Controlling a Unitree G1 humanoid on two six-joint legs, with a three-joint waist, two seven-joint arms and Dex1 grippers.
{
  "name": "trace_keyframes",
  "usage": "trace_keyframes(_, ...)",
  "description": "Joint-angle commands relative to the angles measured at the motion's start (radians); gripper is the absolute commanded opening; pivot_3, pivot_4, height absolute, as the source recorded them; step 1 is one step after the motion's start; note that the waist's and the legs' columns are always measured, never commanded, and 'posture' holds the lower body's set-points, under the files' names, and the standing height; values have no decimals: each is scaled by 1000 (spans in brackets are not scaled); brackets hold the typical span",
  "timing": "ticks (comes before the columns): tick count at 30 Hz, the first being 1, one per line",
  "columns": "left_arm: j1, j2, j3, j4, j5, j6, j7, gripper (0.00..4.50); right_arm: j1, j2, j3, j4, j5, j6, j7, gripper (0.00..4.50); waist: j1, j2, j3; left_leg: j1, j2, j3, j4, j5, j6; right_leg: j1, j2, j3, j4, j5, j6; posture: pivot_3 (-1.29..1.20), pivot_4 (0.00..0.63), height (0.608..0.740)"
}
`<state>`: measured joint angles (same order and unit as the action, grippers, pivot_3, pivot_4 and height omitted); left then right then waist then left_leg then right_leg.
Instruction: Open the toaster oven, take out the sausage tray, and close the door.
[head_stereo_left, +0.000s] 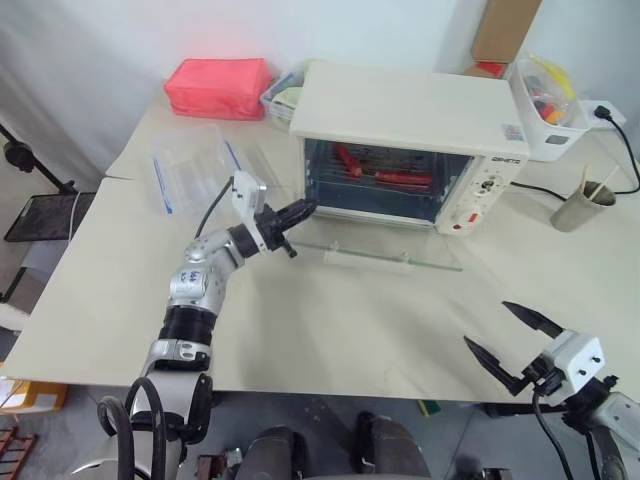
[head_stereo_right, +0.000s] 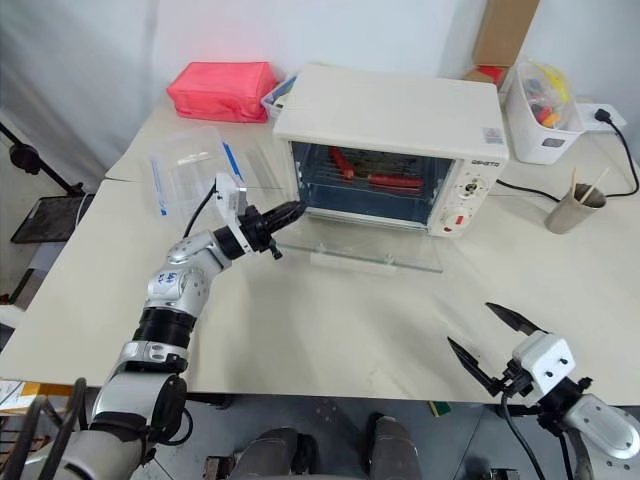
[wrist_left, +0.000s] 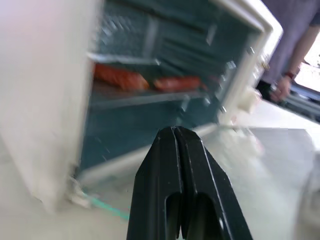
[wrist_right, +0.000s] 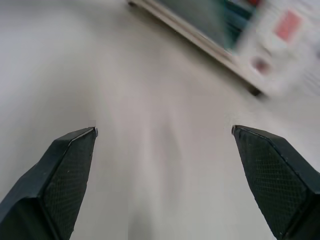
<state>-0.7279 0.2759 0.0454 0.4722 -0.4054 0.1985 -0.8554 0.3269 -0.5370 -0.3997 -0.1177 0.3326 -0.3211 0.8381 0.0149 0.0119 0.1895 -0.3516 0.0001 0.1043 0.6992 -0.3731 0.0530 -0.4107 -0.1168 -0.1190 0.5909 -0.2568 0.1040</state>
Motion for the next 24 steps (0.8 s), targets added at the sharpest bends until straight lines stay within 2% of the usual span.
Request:
trace_keyframes(1,32,5,-43,-55,24,19,-40,26,-20,-26,-45,-64,-1,-13,-45,4500,0,1,0,1,0,0,0,0,0,0,0,0,0,0,0,0,150,740)
trace_keyframes(6,115,19,-71,-123,76,9,-9,26,-153,-96,29,-141,-57,116,-96,4500,-2,1,-1,0,0,0,0,-1,-1,-1,-1,8,0,0,0,0,150,740)
trace_keyframes(8,164,32,-70,-172,82,0,-10,26,-230,-113,103,-169,-101,172,-105,4500,-3,1,-1,0,1,-1,0,-1,-1,-1,-1,8,1,0,-1,0,150,740)
trace_keyframes(12,224,46,-67,-243,74,3,-10,26,-352,-90,201,-197,-229,268,-202,4500,-15,2,-2,0,3,0,-1,-1,-2,-3,0,8,2,-1,-2,0,150,740)
trace_keyframes(15,298,62,-45,-318,74,-1,24,600,-491,-31,302,-200,-276,345,-252,4500,-25,2,-1,-1,3,2,-1,-1,-2,-4,0,8,2,-2,-3,0,150,740)
trace_keyframes(20,283,49,18,-308,49,-31,76,2099,-554,-42,311,-126,-296,303,-231,4500,-20,2,-1,-1,3,3,0,-1,-2,-4,0,8,3,-2,-3,0,150,740)
trace_keyframes(24,219,49,48,-263,24,-31,84,2099,-596,-44,303,-85,-286,298,-232,4500,-18,2,-1,-1,3,3,0,-1,-1,-5,0,7,3,-1,-3,0,150,740)
